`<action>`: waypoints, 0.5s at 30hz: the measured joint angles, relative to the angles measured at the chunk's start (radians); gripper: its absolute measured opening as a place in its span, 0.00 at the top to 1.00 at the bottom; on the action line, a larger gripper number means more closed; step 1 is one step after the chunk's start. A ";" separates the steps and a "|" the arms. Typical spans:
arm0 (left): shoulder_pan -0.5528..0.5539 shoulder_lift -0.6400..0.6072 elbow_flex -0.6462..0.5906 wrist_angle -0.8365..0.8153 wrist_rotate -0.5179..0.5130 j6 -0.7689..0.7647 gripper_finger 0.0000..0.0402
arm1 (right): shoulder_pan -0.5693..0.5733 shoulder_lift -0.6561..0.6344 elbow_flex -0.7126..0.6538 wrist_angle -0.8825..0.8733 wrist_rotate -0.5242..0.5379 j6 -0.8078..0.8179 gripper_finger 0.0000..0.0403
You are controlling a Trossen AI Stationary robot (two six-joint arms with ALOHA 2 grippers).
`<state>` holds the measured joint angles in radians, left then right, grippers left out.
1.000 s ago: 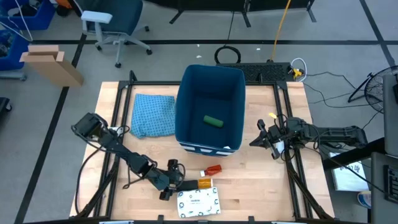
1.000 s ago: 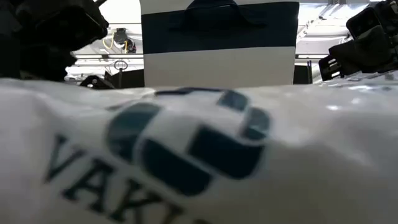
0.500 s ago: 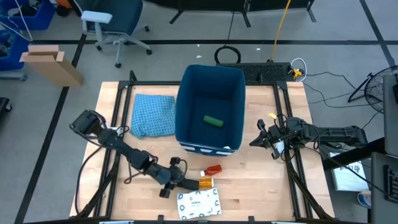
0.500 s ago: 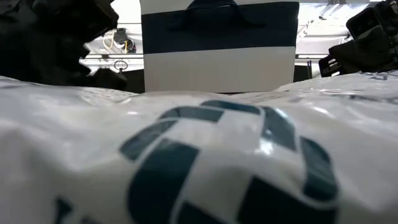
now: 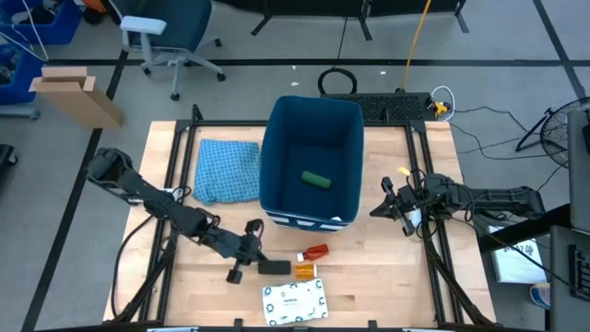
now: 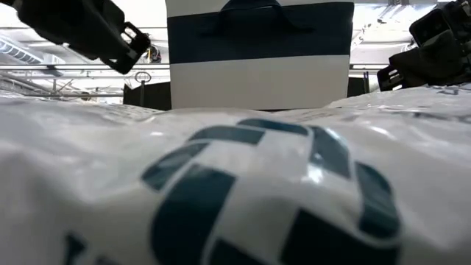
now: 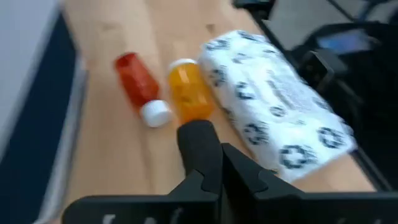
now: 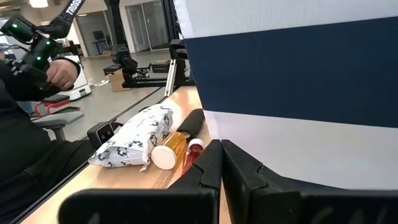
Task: Pick & place medical supplies in basket/bin
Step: Put the black bandage into the blue bin
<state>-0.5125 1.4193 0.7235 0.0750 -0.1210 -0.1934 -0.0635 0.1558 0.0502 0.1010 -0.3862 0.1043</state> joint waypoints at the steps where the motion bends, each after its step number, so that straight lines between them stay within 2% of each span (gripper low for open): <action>1: -0.002 0.001 0.000 0.001 -0.027 -0.015 0.95 | 0.000 0.000 0.000 0.000 0.000 0.000 1.00; 7: -0.047 0.084 -0.002 0.014 -0.089 -0.099 0.81 | 0.000 0.000 0.000 0.000 0.000 0.000 1.00; 15: -0.091 0.224 0.034 0.051 -0.095 -0.172 0.45 | 0.000 0.003 0.000 0.003 0.000 0.015 1.00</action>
<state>-0.6034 1.6430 0.7579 0.1261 -0.2161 -0.3655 -0.0638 0.1585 0.0504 0.1042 -0.3860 0.1196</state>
